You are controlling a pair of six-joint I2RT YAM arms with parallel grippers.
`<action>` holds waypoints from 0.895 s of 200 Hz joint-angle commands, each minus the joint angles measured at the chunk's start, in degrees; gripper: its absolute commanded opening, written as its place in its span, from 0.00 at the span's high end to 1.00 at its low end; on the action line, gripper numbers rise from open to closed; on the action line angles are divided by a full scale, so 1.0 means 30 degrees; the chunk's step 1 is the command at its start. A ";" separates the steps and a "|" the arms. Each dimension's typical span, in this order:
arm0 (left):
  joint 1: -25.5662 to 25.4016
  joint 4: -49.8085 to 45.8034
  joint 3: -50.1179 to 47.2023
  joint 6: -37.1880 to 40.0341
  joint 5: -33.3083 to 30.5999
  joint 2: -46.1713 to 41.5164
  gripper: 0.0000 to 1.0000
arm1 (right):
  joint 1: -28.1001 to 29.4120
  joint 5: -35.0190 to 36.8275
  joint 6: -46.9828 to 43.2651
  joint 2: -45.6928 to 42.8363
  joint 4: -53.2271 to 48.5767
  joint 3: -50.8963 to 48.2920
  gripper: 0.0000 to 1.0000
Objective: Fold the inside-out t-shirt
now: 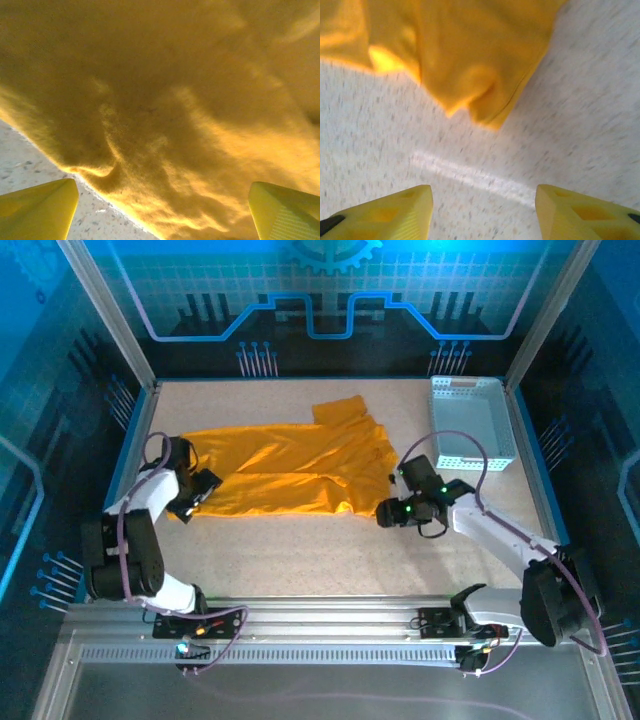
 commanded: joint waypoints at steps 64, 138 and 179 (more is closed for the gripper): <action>0.0274 0.2375 0.0082 -0.0182 0.0735 0.3313 0.10 | 0.0466 -0.0184 -0.0472 0.3513 0.5290 -0.0155 0.54; 0.1446 0.2148 -0.0278 -0.0309 0.0436 0.3168 0.08 | 0.0439 0.1203 -0.1208 0.5640 0.5350 0.0653 0.75; 0.2289 0.2054 -0.0582 -0.0016 0.0042 0.2943 0.08 | 0.0376 0.5246 -0.1478 0.4554 0.2063 0.1466 0.87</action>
